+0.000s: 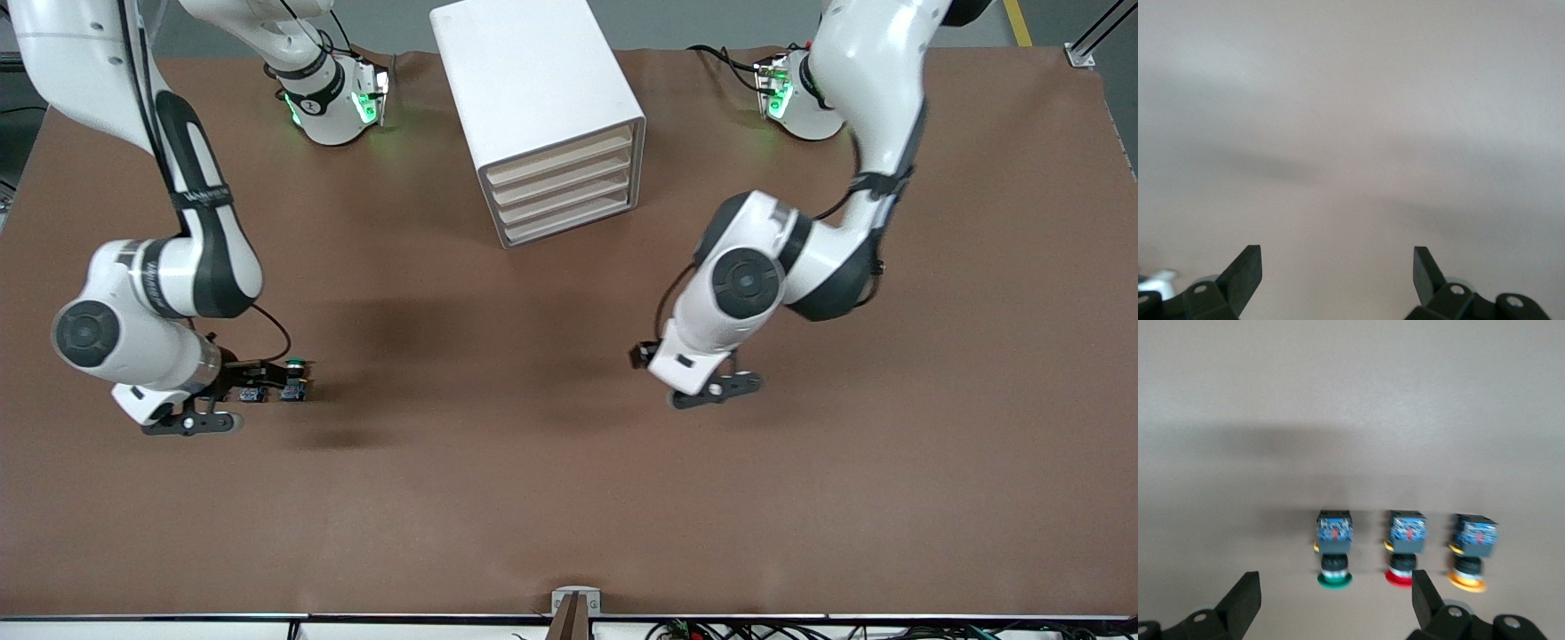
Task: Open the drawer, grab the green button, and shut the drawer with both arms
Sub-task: 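Open the right gripper beside the buttons while the left gripper withdraws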
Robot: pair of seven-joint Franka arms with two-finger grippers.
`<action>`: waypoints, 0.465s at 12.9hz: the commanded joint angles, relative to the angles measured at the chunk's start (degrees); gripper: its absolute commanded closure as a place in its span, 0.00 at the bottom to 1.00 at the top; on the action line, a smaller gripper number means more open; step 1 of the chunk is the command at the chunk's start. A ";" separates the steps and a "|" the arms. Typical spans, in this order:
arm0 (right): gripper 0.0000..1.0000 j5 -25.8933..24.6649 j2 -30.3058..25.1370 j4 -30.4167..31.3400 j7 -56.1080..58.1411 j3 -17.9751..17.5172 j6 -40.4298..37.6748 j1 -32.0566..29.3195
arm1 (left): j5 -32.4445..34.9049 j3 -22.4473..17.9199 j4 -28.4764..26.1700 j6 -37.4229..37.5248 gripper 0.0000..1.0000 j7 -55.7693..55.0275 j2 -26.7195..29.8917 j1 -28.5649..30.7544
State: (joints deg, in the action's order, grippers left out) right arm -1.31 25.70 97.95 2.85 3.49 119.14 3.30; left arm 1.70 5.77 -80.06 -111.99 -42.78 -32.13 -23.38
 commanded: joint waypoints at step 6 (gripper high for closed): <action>0.00 -0.36 -2.41 -15.93 2.60 -0.94 -19.20 -2.86 | 3.84 0.38 -1.68 8.71 0.00 1.72 12.69 8.16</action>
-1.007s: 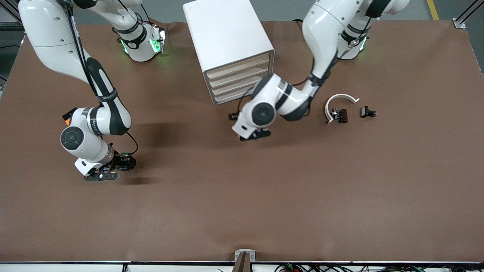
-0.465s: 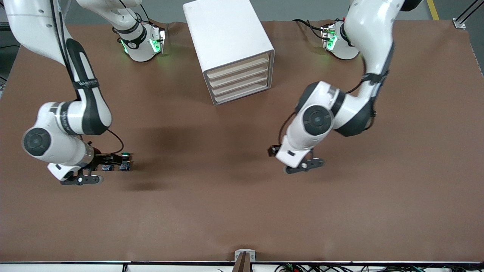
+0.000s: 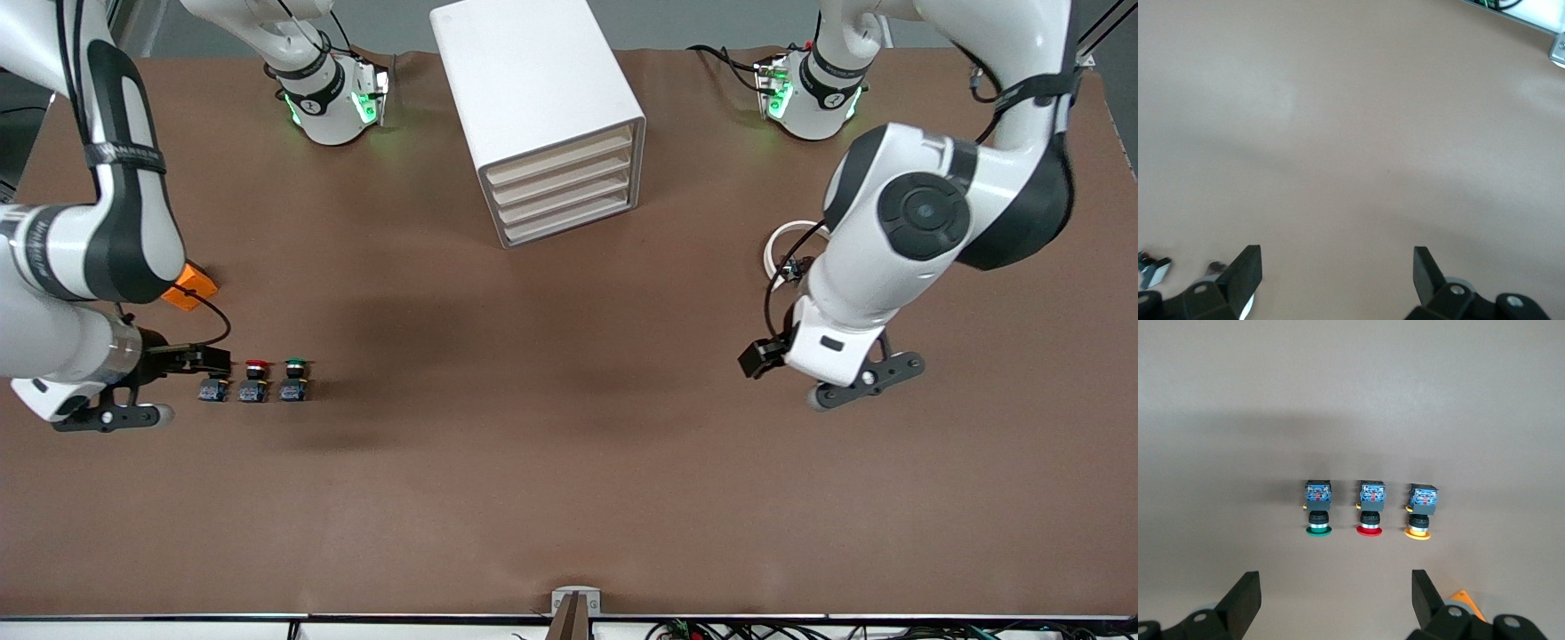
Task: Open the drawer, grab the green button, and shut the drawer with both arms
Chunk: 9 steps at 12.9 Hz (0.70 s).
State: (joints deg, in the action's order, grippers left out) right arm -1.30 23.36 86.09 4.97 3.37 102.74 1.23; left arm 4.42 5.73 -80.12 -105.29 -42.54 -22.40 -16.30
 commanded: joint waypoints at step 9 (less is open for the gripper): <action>0.00 -1.24 -6.55 -13.85 0.22 -0.64 -18.60 -0.96 | 1.12 1.12 -2.23 18.80 0.00 17.02 15.80 10.22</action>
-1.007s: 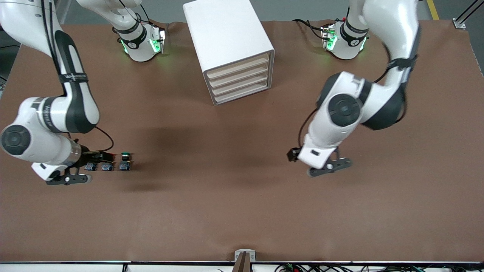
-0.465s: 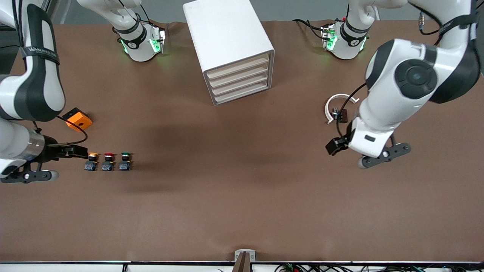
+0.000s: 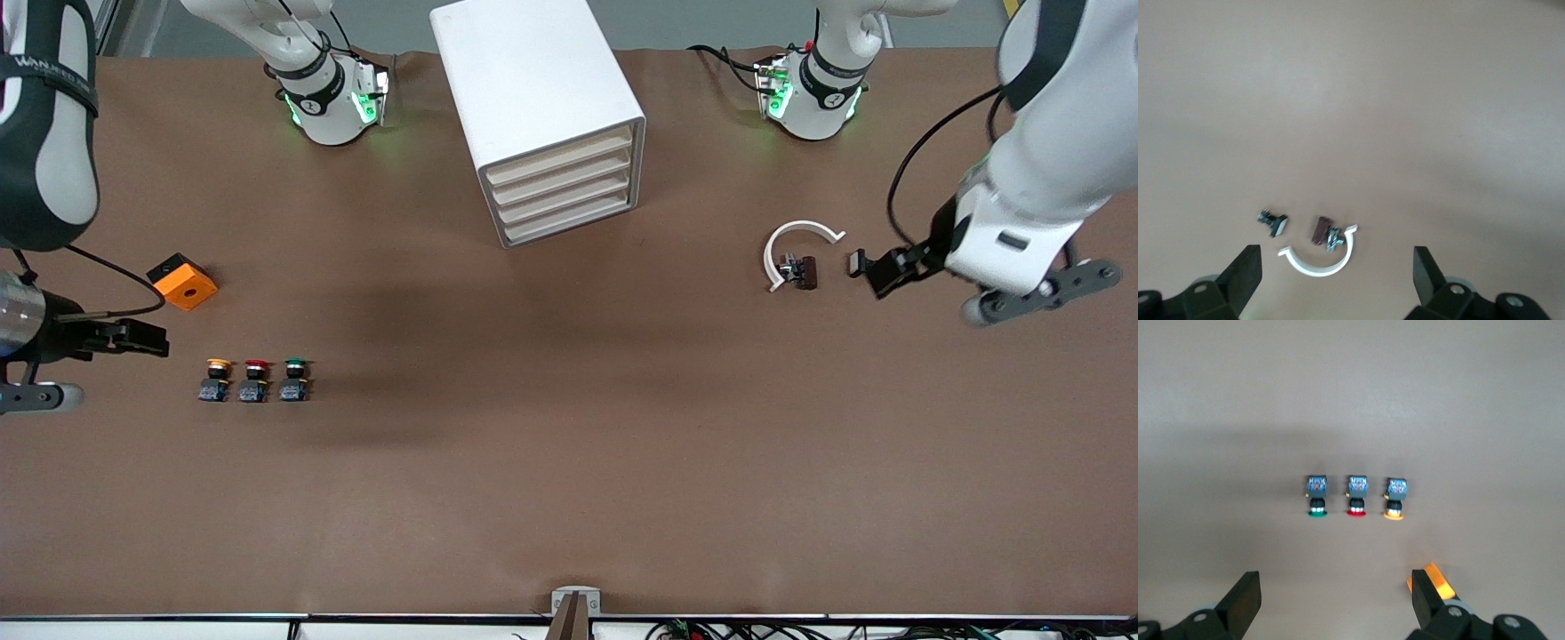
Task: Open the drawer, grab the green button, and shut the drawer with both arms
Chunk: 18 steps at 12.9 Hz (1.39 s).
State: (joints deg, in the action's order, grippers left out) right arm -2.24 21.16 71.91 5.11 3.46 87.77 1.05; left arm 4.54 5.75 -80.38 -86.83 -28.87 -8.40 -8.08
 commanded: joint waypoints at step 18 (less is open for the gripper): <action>0.00 3.12 -31.25 26.06 2.27 -0.64 0.90 -0.96 | -1.73 1.37 -21.04 -5.19 0.00 21.12 17.81 6.05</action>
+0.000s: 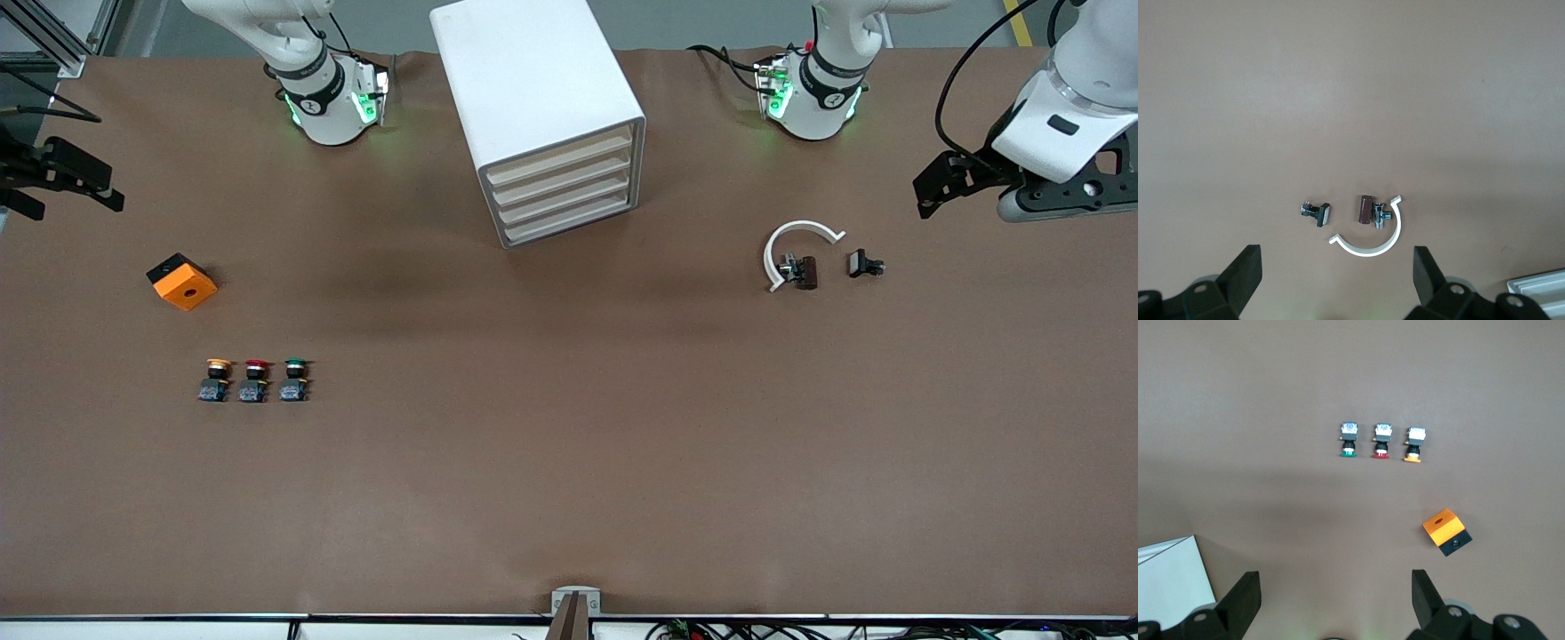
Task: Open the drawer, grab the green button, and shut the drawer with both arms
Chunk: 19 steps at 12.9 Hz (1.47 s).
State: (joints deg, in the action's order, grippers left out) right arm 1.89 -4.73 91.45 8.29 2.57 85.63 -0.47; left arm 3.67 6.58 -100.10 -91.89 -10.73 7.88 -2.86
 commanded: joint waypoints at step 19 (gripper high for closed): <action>0.00 -1.46 -5.99 7.25 0.15 1.91 4.20 0.39 | -2.35 -1.66 6.05 2.94 0.00 4.66 -2.52 1.63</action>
State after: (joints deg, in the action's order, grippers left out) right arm 0.96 -9.57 97.75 8.30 4.72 89.36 0.28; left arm 2.17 5.01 -95.60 -90.31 -7.81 5.86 -1.61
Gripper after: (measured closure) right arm 0.000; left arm 0.000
